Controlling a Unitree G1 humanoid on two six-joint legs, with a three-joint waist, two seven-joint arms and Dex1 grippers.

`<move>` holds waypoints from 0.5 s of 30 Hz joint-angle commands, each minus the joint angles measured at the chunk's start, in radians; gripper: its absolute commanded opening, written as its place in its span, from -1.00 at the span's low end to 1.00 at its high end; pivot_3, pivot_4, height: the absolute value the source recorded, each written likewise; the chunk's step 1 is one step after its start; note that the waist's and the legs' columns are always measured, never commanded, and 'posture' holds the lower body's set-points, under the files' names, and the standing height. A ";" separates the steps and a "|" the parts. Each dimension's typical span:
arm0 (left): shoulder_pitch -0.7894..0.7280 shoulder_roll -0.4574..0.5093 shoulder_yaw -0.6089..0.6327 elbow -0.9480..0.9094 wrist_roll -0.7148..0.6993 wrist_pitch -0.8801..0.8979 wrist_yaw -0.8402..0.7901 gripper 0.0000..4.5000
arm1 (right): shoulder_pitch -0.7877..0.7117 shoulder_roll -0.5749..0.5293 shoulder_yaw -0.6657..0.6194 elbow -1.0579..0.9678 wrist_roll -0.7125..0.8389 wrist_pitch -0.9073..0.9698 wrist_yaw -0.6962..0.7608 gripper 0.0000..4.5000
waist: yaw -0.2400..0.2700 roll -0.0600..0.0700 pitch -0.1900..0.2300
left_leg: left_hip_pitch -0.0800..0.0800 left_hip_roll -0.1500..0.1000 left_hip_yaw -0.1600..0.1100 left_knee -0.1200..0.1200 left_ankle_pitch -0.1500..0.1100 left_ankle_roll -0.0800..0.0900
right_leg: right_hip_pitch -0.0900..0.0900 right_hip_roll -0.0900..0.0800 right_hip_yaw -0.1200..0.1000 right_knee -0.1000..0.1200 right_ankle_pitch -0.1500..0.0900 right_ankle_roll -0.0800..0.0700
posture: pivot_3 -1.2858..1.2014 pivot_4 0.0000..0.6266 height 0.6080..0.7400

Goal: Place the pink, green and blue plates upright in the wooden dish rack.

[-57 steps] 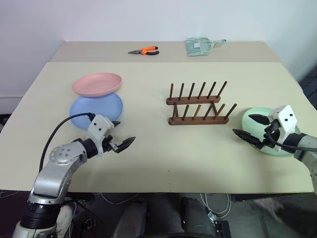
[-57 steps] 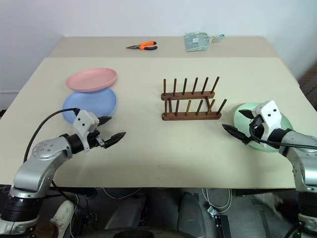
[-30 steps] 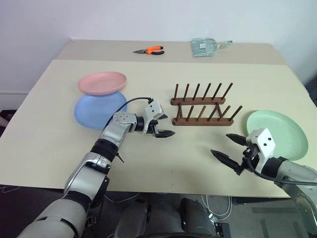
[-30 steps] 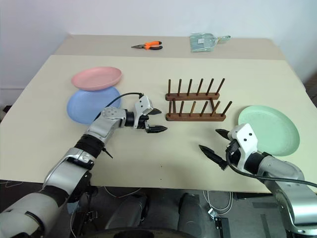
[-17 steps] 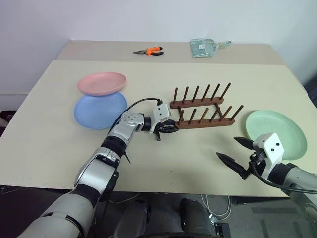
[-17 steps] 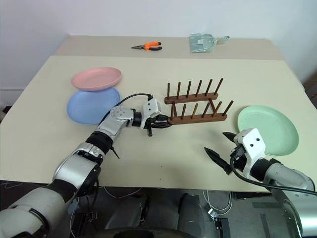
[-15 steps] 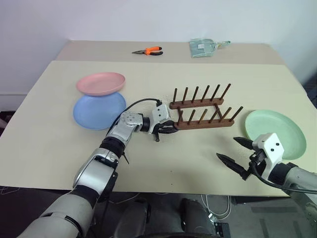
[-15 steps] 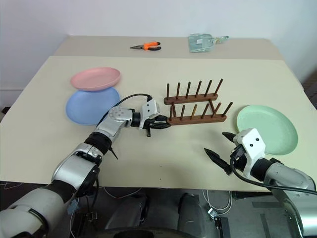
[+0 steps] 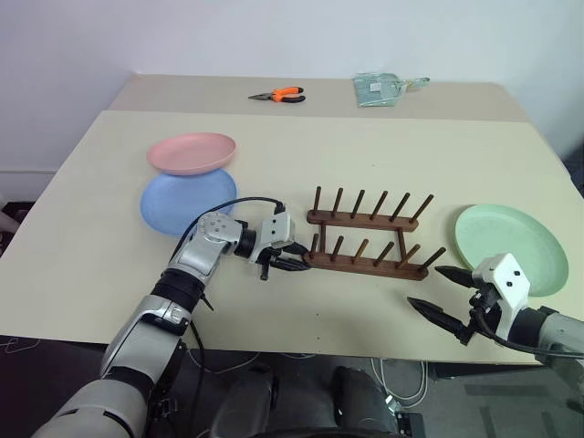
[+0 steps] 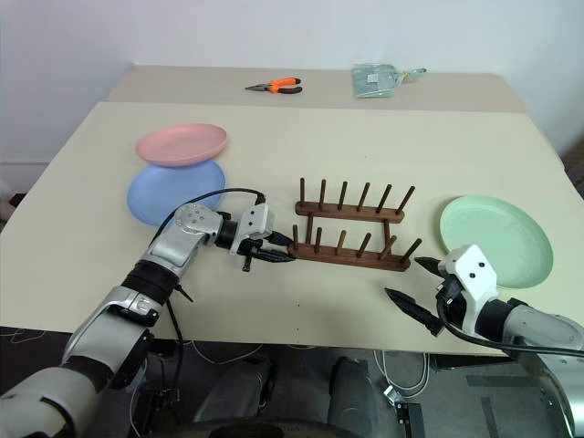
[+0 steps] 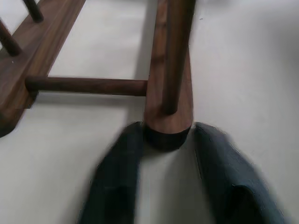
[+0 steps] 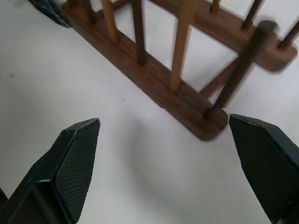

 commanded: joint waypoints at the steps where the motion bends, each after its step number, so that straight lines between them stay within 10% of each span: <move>1: 0.048 0.047 0.036 -0.095 0.005 0.117 0.073 0.37 | 0.024 -0.024 -0.061 -0.006 -0.014 -0.013 0.010 0.43 | -0.005 0.000 0.000 | 0.000 0.000 0.000 0.000 0.000 0.000 | 0.000 0.000 0.000 0.000 0.000 0.000 | 0.03 -0.52 1.00; 4: 0.133 0.127 0.053 -0.242 -0.020 0.217 0.068 0.37 | 0.046 -0.029 -0.057 -0.021 -0.020 -0.009 0.019 -0.23 | -0.022 0.001 -0.001 | 0.001 0.001 0.001 -0.002 0.000 0.000 | -0.001 0.001 0.000 0.001 0.000 0.000 | 0.03 -0.52 1.00; 7: 0.240 0.202 0.083 -0.424 -0.075 0.351 0.068 -0.04 | 0.048 -0.034 -0.017 -0.038 -0.031 0.002 0.013 -0.91 | -0.039 0.004 -0.002 | 0.002 0.003 0.001 -0.003 0.000 0.000 | -0.001 0.003 0.001 0.001 0.000 0.000 | 0.03 -0.52 1.00; 11: 0.367 0.195 0.081 -0.659 -0.133 0.479 0.138 -0.87 | -0.024 -0.009 0.118 -0.023 -0.098 -0.005 -0.046 -1.00 | -0.040 0.005 -0.003 | 0.002 0.009 0.002 -0.003 0.000 -0.001 | -0.001 0.005 0.002 0.001 0.000 -0.002 | 0.03 -0.52 1.00; 15: 0.400 0.050 0.044 -0.710 -0.086 0.497 0.338 -0.87 | -0.120 0.030 0.248 0.064 -0.222 -0.030 -0.142 -1.00 | -0.011 0.005 -0.003 | 0.000 0.010 0.002 0.000 0.000 -0.001 | -0.001 0.005 0.003 -0.001 0.000 -0.007 | 0.03 -0.52 1.00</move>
